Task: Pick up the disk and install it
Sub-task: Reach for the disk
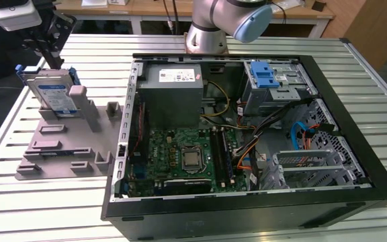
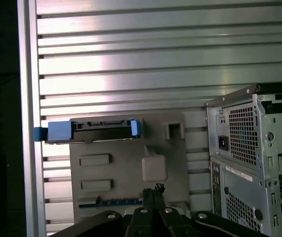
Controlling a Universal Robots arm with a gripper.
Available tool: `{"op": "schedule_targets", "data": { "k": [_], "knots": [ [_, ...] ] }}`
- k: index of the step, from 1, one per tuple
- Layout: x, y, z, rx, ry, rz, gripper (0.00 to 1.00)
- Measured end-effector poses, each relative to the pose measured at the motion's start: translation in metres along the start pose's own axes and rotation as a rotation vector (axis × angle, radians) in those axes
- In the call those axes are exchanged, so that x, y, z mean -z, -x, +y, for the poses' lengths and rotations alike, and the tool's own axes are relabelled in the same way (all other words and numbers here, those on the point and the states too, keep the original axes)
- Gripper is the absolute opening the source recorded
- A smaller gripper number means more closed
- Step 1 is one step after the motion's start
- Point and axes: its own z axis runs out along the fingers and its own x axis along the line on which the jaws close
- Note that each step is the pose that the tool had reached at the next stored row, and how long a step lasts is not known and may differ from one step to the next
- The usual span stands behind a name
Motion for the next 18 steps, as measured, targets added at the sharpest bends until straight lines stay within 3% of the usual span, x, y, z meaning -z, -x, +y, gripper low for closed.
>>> {"op": "schedule_targets", "data": {
  "k": [8, 18],
  "knots": [
    [-0.0001, -0.0052, -0.0004, 0.0, -0.0001, 0.0014, 0.11],
    [-0.0006, -0.0197, 0.0013, 0.0, -0.0003, 0.0038, 0.11]
  ]
}}
